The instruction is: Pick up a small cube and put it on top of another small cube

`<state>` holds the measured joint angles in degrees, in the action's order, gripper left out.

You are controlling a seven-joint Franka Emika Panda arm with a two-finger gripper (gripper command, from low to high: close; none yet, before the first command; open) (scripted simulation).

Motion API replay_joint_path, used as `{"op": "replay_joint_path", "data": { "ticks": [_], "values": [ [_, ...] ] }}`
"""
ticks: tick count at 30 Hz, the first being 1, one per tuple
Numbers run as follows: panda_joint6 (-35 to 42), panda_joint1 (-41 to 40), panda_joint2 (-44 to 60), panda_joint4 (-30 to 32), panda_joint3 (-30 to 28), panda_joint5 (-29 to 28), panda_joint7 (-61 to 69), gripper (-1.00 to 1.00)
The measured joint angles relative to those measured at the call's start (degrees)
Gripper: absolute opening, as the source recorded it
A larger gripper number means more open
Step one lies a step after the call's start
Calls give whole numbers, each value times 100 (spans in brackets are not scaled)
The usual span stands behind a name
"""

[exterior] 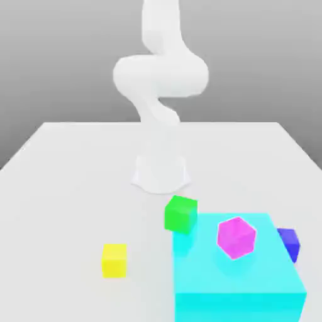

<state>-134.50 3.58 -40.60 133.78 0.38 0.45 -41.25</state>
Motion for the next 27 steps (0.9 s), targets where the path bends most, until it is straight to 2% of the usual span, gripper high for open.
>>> {"op": "replay_joint_path", "data": {
  "ticks": [8, 16, 22, 27],
  "values": [
    [-882, 1111, 1696, 649, 211, 128, 1473, 0],
    [-1746, 1976, 3355, 1285, 663, 119, 2817, 0],
    [-2395, 2635, 4615, 1756, 973, -325, 3505, 0],
    [-3176, 2921, 5660, 1666, 655, -842, 3275, 0]
  ]
}}
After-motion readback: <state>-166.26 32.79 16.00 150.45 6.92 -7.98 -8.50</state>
